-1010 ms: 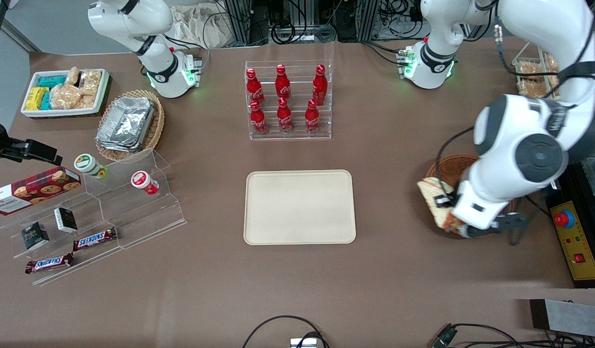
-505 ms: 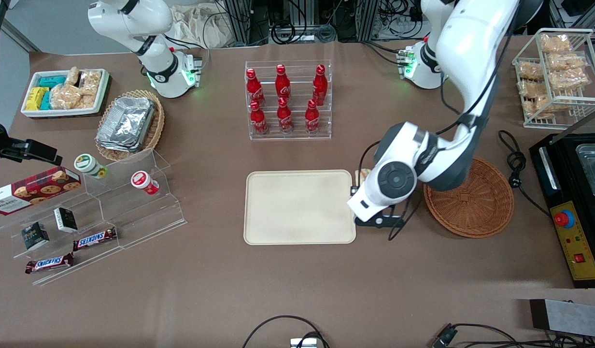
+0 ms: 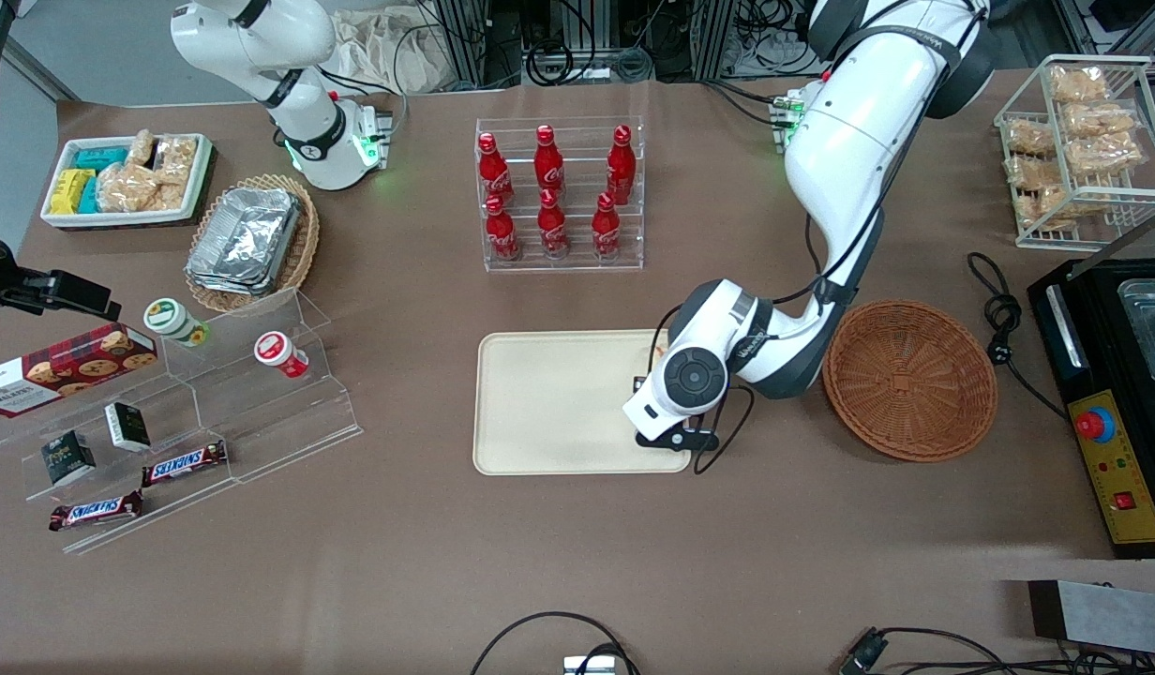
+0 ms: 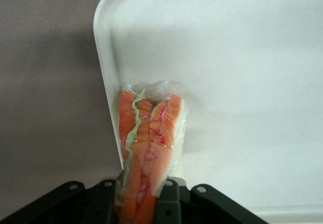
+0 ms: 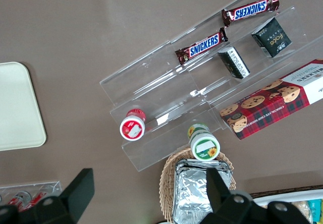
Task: Place sandwich from basket to tray
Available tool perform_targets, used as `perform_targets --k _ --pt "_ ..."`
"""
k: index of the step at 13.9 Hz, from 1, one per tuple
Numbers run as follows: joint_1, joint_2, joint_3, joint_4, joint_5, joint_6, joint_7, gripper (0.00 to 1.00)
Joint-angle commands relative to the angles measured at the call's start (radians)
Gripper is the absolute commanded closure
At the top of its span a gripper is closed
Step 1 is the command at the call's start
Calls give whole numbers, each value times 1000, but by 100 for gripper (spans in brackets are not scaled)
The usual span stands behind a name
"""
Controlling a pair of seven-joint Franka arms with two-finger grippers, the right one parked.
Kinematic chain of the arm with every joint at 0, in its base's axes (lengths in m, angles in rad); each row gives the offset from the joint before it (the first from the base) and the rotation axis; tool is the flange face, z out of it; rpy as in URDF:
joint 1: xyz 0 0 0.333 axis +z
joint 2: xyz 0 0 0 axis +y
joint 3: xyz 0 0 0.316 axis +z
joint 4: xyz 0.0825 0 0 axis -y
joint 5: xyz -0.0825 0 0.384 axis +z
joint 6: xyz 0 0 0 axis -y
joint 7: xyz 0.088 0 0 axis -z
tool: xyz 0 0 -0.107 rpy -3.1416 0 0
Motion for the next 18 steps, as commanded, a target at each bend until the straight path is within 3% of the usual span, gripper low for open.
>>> perform_targets --k 1,5,9,12,18 --pt "-14 24 12 57 3 -16 -25 0" --pt "-3 -24 18 142 8 -71 -79 0" --pt "-3 -148 96 163 6 -157 -76 0" --pt "47 -293 138 31 -8 -186 -37 0" --pt "75 -672 242 -386 -38 -155 278 0"
